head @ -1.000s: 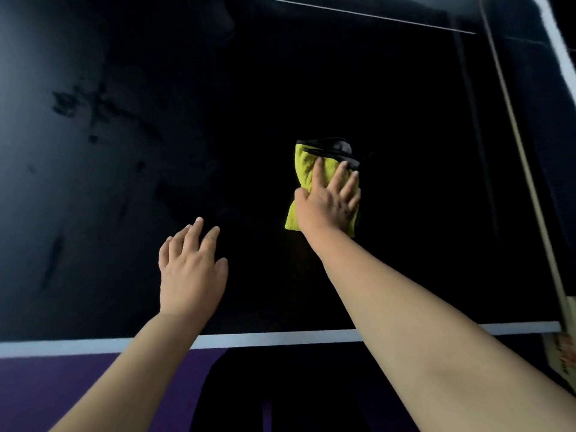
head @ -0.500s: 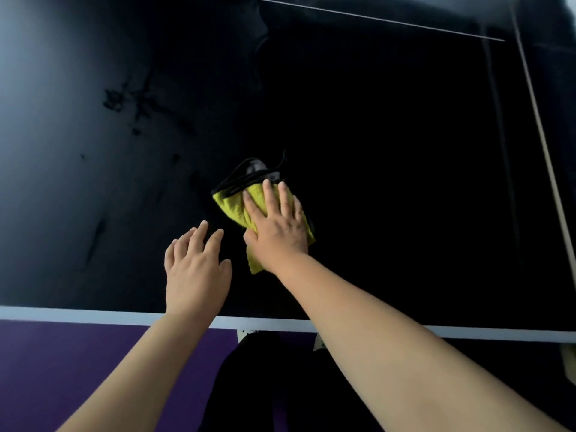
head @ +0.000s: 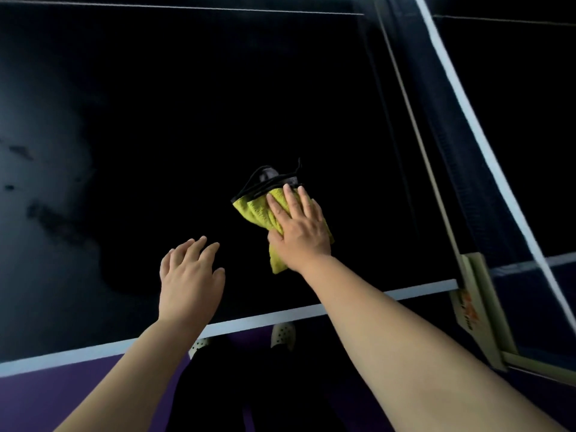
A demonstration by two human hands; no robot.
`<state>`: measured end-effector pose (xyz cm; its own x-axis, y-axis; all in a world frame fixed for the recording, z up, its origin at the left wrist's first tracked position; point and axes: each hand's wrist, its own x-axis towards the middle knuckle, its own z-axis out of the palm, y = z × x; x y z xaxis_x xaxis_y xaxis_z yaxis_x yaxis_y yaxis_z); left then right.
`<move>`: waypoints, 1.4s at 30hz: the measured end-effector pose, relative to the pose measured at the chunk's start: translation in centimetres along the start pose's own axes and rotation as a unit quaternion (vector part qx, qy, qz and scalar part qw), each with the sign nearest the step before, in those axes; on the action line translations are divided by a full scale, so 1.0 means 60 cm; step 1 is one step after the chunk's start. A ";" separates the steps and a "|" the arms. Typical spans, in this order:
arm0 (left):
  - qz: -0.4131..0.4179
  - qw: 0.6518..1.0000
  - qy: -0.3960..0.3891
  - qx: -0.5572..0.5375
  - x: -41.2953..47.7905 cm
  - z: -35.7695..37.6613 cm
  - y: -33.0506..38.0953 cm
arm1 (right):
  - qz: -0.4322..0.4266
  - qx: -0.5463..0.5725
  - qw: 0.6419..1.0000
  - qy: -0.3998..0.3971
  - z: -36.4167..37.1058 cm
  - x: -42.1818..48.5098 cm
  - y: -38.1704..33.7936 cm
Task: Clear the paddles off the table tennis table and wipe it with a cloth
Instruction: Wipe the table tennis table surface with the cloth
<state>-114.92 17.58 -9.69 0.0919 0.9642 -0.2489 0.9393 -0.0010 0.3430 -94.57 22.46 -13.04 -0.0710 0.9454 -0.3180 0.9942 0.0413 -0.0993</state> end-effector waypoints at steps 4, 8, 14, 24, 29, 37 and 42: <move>0.042 0.999 -0.010 -0.017 0.004 0.046 0.099 | 0.069 0.025 0.997 0.009 -0.013 -0.011 0.156; 0.081 0.997 -0.015 -0.009 0.009 0.081 0.167 | 0.123 0.058 0.991 0.019 -0.027 -0.025 0.272; 0.119 0.993 -0.024 0.006 0.002 0.106 0.217 | 0.208 0.080 0.974 0.029 -0.029 -0.057 0.374; 0.096 0.995 -0.003 -0.023 -0.038 0.096 0.109 | 0.366 0.109 0.923 0.050 0.007 -0.134 0.288; 0.078 0.997 0.011 -0.026 -0.064 0.065 -0.004 | 0.390 0.100 0.914 0.043 0.028 -0.130 0.140; -0.009 0.999 0.034 -0.033 -0.124 -0.012 -0.230 | 0.302 0.061 0.950 0.050 0.045 -0.063 -0.148; -0.060 0.996 0.048 -0.036 -0.161 -0.048 -0.338 | 0.194 0.028 0.980 0.042 0.055 -0.020 -0.323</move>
<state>-135.79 9.07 -11.64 -0.0547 0.9774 -0.2043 0.9152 0.1309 0.3812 -114.04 19.47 -13.87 0.3202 0.9101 -0.2630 0.9391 -0.3415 -0.0386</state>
